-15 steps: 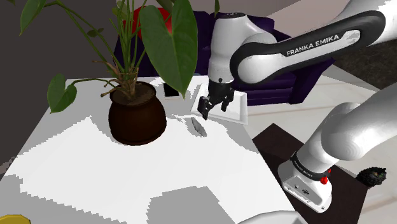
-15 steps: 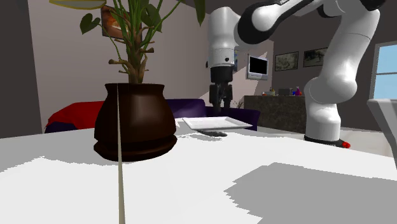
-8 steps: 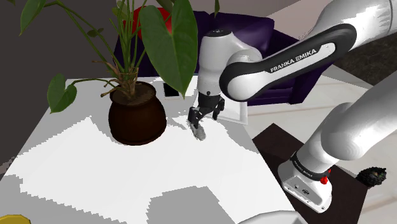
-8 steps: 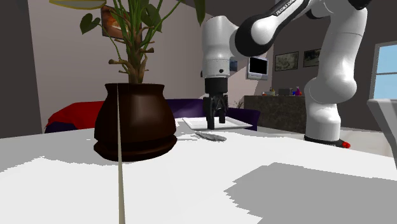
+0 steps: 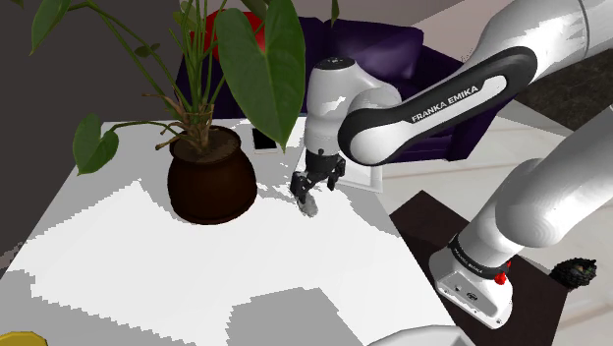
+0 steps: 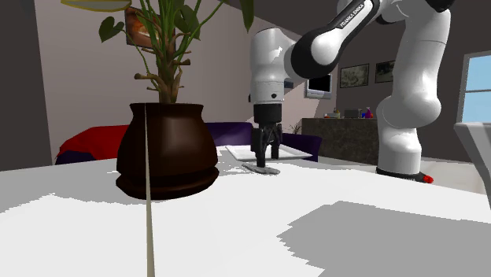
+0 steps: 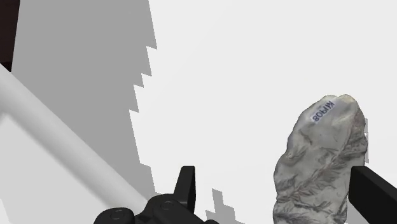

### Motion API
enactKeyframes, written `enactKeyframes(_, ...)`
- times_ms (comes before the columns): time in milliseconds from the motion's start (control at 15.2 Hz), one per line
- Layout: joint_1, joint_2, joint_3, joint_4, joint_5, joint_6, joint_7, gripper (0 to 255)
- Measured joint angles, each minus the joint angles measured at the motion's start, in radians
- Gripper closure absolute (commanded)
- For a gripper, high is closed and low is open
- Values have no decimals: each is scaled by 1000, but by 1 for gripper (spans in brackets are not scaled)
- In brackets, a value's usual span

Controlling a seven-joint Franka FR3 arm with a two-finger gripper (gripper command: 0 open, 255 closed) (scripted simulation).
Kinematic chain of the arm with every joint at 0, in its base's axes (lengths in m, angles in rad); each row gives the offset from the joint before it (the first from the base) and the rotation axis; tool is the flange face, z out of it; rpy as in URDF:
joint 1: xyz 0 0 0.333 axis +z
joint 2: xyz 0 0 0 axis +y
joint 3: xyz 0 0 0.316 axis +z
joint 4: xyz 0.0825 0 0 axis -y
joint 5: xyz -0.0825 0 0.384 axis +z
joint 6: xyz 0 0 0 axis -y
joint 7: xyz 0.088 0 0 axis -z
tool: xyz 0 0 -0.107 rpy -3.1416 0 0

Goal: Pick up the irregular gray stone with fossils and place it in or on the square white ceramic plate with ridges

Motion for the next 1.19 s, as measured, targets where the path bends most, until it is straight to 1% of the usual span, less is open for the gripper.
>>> enactKeyframes(66,0,0,0,0,0,0,0,0)
enactKeyframes(132,0,0,0,0,0,0,0,255)
enactKeyframes(726,0,3,2,9,-3,4,3,255)
enactKeyframes(792,1,3,3,10,-3,4,3,0)
enactKeyframes(858,0,3,2,9,-3,4,3,0)
enactKeyframes(924,-4,5,-5,21,18,1,17,0)
enactKeyframes(1122,-30,12,-47,64,134,-4,83,0)
enactKeyframes(1188,-35,20,-53,71,153,3,96,0)
